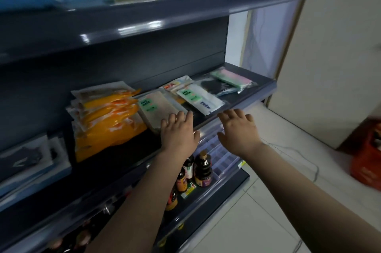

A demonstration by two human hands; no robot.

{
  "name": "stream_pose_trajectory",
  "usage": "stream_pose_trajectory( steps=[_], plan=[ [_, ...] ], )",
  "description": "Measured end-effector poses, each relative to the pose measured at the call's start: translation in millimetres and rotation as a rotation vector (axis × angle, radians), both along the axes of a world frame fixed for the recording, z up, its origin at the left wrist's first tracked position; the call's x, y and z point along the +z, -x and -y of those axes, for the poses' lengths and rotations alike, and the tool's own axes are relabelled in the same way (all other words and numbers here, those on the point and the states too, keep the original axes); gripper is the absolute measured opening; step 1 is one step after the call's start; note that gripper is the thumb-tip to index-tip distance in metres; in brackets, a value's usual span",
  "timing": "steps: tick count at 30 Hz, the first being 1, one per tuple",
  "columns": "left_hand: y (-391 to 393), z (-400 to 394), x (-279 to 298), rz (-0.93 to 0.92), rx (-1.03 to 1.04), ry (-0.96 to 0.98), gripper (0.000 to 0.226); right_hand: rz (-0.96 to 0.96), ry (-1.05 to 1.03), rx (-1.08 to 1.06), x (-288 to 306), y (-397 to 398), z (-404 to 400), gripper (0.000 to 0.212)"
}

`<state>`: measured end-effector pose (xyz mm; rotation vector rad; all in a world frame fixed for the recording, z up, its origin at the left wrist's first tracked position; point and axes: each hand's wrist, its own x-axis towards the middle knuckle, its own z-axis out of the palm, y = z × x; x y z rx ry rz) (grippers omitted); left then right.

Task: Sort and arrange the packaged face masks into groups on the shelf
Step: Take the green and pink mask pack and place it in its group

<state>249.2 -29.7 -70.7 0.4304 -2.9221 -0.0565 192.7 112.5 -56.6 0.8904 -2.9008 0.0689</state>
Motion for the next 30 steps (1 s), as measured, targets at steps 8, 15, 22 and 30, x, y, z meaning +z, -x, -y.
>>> stream_pose_trajectory(
  steps=[8,15,22,30],
  plan=[
    [79.4,-6.0,-9.1,0.030,0.018,-0.042,0.060,0.022,0.024,0.001,-5.5,76.1,-8.9,0.055],
    [138.9,4.0,-17.0,0.100,0.081,-0.096,0.059,0.069,0.041,0.050,-6.8,148.8,7.5,0.056],
    [176.1,14.1,-27.0,0.189,0.155,-0.232,0.061,0.118,0.075,0.090,-17.7,204.8,25.9,0.056],
    [212.8,25.5,-43.8,0.251,0.335,-0.186,0.062,0.156,0.130,0.067,-25.0,278.7,29.4,0.046]
  ],
)
